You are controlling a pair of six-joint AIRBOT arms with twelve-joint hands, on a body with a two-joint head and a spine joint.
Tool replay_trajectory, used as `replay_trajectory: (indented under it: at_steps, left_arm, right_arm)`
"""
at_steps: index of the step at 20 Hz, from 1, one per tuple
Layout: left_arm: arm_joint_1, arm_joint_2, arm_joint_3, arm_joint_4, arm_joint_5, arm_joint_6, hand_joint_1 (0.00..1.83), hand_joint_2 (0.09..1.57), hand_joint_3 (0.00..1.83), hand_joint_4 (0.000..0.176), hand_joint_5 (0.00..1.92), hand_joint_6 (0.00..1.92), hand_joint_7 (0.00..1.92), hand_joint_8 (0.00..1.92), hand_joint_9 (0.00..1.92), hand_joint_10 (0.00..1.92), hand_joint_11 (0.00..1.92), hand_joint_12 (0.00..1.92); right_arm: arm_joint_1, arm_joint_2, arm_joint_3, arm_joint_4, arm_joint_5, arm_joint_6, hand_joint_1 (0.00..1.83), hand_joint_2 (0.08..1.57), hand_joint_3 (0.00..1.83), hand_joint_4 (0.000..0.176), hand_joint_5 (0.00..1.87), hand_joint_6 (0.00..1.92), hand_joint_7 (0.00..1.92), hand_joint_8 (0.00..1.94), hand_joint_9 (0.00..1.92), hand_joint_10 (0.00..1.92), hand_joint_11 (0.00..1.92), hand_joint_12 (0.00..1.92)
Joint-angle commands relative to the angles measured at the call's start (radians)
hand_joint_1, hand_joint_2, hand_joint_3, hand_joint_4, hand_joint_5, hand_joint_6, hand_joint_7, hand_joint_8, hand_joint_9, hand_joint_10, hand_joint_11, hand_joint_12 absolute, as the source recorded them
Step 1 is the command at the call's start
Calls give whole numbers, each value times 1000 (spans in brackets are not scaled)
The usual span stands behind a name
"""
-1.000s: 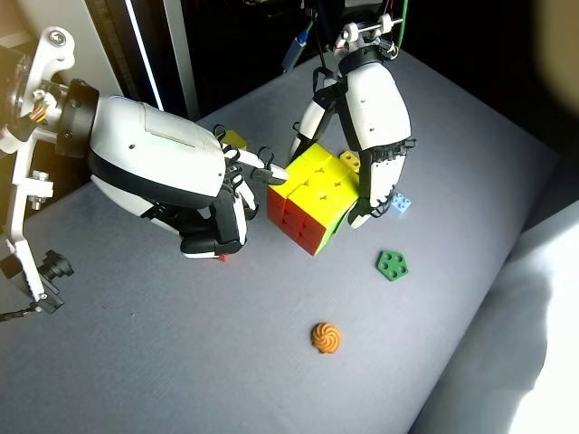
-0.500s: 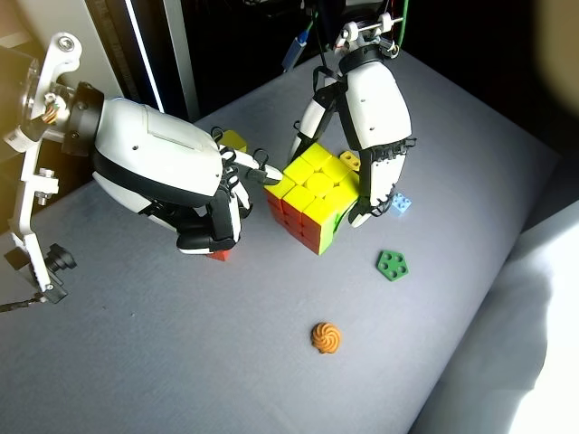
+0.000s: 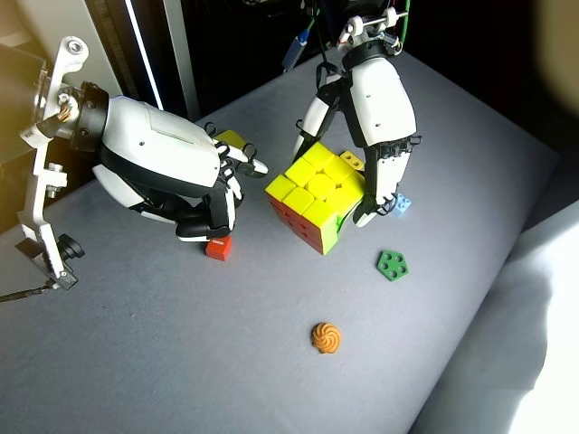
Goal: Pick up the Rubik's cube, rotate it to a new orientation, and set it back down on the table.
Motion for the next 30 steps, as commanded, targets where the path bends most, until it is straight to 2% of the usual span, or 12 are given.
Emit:
replay_trajectory:
  at_steps: [1,3,4,7,8,11,12,19,20,24,26,30]
  left_arm:
    - [-21,4,4,82,-5,-11,1374,1122,0,0,982,903,918,1055,874,1306,684,1254]
    - [-22,4,4,81,-5,-11,1374,1117,0,0,1005,866,925,1043,874,1304,687,1261]
    - [-22,4,5,81,-5,-11,1373,1118,1,0,999,884,912,1053,878,1298,695,1249]
    - [-25,4,6,77,-5,-11,1368,1137,3,0,968,902,869,1133,842,1364,665,1283]
    - [-26,4,6,76,-4,-11,1370,1138,0,0,974,853,877,1161,838,1365,668,1279]
    - [-29,4,6,70,-4,-11,1369,1134,1,0,985,867,877,1139,841,1354,680,1278]
    - [-30,4,6,69,-4,-11,1371,1129,0,0,990,877,894,1098,850,1339,675,1279]
    - [-41,4,8,55,-4,-11,1365,1139,1,0,988,916,855,1116,828,1370,646,1299]
    - [-42,4,8,52,-4,-11,1368,1135,0,0,998,852,874,1134,834,1364,668,1279]
    - [-47,4,7,47,-4,-11,1368,1133,1,0,1005,882,872,1112,829,1357,661,1301]
    - [-50,4,7,42,-4,-11,1364,1142,1,0,987,890,860,1144,806,1397,619,1348]
    - [-53,6,7,41,-4,-11,1372,1124,1,0,1004,858,895,1084,859,1336,685,1281]
  right_arm:
    - [26,-1,0,29,-18,-8,1319,1054,498,138,0,0,672,1666,1007,1921,1011,1921]
    - [76,10,0,28,-17,-8,1332,1014,540,119,36,1,704,1637,1026,1921,1020,1921]
    - [89,16,0,28,-16,-8,1333,1007,547,130,40,0,709,1631,1020,1921,1011,1921]
    - [115,34,4,29,-14,-7,1337,1000,548,102,38,6,721,1610,1034,1921,1029,1921]
    - [114,35,11,29,-14,-7,1323,1041,505,117,7,0,687,1644,1017,1921,1015,1921]
    - [105,33,36,29,-15,-7,1327,1066,429,121,1,0,698,1606,1022,1921,1019,1921]
    - [101,30,41,29,-15,-7,1323,1078,441,136,7,1,672,1650,1016,1921,1013,1921]
    - [51,10,42,29,-15,-7,1329,1014,558,126,0,0,694,1655,1046,1921,1034,1921]
    - [45,7,42,29,-15,-7,1332,995,581,108,11,1,709,1644,1059,1921,1040,1921]
    - [29,2,42,29,-16,-7,1320,1052,500,111,6,0,678,1660,1037,1921,1032,1921]
    - [19,-1,42,29,-16,-7,1330,996,597,117,33,0,699,1668,1053,1921,1048,1921]
    - [6,-5,42,31,-17,-7,1328,986,608,100,3,1,709,1655,1047,1921,1053,1921]
